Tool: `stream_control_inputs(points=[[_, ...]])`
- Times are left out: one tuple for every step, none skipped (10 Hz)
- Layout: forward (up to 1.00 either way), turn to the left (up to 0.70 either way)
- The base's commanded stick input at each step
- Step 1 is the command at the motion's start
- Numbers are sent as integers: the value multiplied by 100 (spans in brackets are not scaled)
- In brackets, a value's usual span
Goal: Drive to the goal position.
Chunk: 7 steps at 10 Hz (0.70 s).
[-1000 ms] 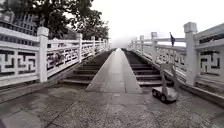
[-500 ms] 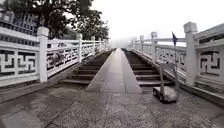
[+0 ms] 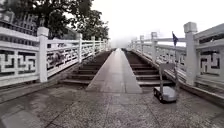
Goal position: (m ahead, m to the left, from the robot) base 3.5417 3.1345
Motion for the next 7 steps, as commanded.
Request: stream_control_inputs(points=[[3, 1], [3, 1], [3, 1], [3, 1], [3, 1], [3, 1], [3, 1]])
